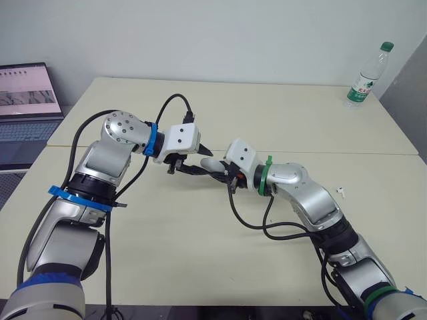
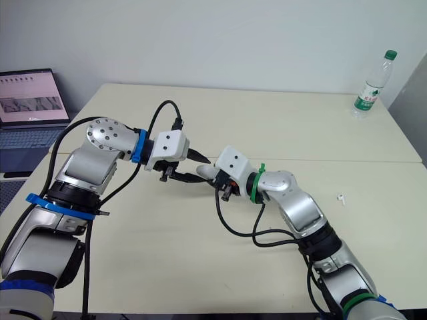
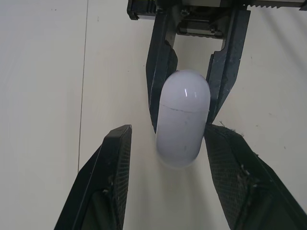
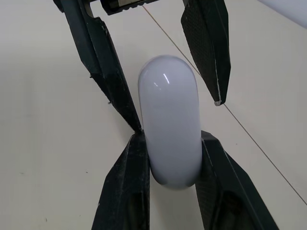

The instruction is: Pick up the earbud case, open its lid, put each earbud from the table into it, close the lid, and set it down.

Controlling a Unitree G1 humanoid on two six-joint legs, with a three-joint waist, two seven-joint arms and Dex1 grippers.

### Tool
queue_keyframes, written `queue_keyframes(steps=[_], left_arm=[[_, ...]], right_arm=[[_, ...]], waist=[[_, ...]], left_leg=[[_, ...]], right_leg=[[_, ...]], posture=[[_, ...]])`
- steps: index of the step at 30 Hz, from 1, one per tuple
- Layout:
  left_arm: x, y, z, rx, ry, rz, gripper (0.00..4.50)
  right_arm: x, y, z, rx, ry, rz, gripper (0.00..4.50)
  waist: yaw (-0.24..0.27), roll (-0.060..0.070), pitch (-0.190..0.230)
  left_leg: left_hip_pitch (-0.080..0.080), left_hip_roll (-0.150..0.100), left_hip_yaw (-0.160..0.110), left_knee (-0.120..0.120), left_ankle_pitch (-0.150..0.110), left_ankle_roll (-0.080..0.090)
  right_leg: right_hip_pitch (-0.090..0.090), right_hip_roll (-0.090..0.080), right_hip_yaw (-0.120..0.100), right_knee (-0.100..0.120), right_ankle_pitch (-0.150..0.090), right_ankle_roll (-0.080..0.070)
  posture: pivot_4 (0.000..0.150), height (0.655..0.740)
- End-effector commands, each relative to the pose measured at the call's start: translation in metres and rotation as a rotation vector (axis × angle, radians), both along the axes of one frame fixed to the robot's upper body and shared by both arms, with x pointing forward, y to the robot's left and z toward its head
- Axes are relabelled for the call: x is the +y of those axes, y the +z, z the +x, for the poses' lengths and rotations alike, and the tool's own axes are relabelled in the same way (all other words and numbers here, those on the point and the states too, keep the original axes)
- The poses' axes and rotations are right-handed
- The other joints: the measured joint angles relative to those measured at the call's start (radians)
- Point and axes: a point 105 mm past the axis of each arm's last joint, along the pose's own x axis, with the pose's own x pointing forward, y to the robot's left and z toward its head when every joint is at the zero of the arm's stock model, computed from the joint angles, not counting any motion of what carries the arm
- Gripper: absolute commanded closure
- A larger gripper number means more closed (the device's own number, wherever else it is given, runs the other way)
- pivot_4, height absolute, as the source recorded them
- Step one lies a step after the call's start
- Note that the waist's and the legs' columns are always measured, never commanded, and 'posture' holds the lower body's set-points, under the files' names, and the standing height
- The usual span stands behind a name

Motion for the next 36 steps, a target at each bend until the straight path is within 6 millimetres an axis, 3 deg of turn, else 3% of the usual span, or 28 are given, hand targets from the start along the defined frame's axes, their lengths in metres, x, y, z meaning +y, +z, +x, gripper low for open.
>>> queue_keyframes(steps=[1, 5, 10, 11, 22, 26, 32, 36], left_arm=[[-0.001, 0.012, 0.000, -0.046, -0.016, -0.008, 2.08], [-0.001, 0.010, 0.001, -0.041, -0.017, -0.011, 2.08], [-0.003, 0.011, -0.001, -0.033, -0.038, -0.018, 3.59], [-0.003, 0.011, -0.001, -0.033, -0.041, -0.018, 3.72], [-0.003, 0.009, 0.003, -0.042, -0.026, -0.037, 3.73], [-0.002, 0.005, -0.001, 0.000, -0.004, -0.096, 3.73], [0.001, -0.003, -0.005, 0.185, 0.145, -0.372, 3.73], [0.000, -0.013, -0.019, 0.319, 0.234, -0.549, 3.73]], right_arm=[[0.009, 0.021, -0.004, -0.077, 0.038, 0.032, 3.65], [0.010, 0.020, -0.005, -0.079, 0.042, 0.028, 3.65], [0.010, 0.019, -0.004, -0.085, 0.046, 0.020, 3.65], [0.010, 0.019, -0.004, -0.087, 0.047, 0.016, 3.65], [0.009, 0.015, -0.004, -0.090, 0.057, -0.002, 3.65], [0.001, 0.019, -0.006, -0.067, 0.081, 0.017, 2.34], [-0.050, 0.047, -0.010, -0.028, 0.091, 0.130, 0.12], [-0.076, 0.065, -0.014, -0.072, 0.087, 0.135, 0.05]], waist=[[0.000, 0.000, 0.000], [0.000, 0.000, 0.000], [0.000, 0.000, 0.000], [0.000, 0.000, 0.000], [0.000, 0.000, 0.000], [-0.001, 0.000, 0.000], [0.001, 0.000, 0.000], [0.000, 0.000, 0.000]], left_leg=[[0.000, 0.000, 0.000, 0.000, 0.000, 0.000], [-0.001, 0.000, -0.001, 0.002, 0.000, 0.000], [-0.001, 0.000, -0.001, 0.005, 0.000, 0.000], [-0.001, 0.000, -0.002, 0.006, 0.000, 0.000], [-0.002, 0.000, -0.002, 0.009, 0.000, 0.000], [-0.001, 0.000, -0.002, 0.009, 0.000, 0.000], [-0.002, -0.001, -0.002, 0.010, 0.000, 0.000], [-0.002, -0.001, -0.004, 0.010, 0.000, 0.000]], right_leg=[[0.000, 0.000, 0.000, 0.000, 0.000, 0.000], [0.000, 0.000, 0.000, 0.001, 0.000, 0.000], [0.000, 0.000, 0.000, 0.003, 0.000, 0.000], [0.000, 0.000, 0.000, 0.004, 0.000, 0.000], [0.000, 0.000, -0.001, 0.008, 0.000, 0.000], [0.000, 0.000, -0.001, 0.008, 0.000, 0.000], [0.000, -0.002, -0.001, 0.008, 0.000, 0.000], [0.001, -0.006, -0.001, 0.008, 0.000, 0.000]], posture=[[0.150, 0.7400], [0.150, 0.7400], [0.150, 0.7400], [0.150, 0.7400], [0.150, 0.7400], [0.150, 0.7400], [0.150, 0.7400], [0.150, 0.7400]])
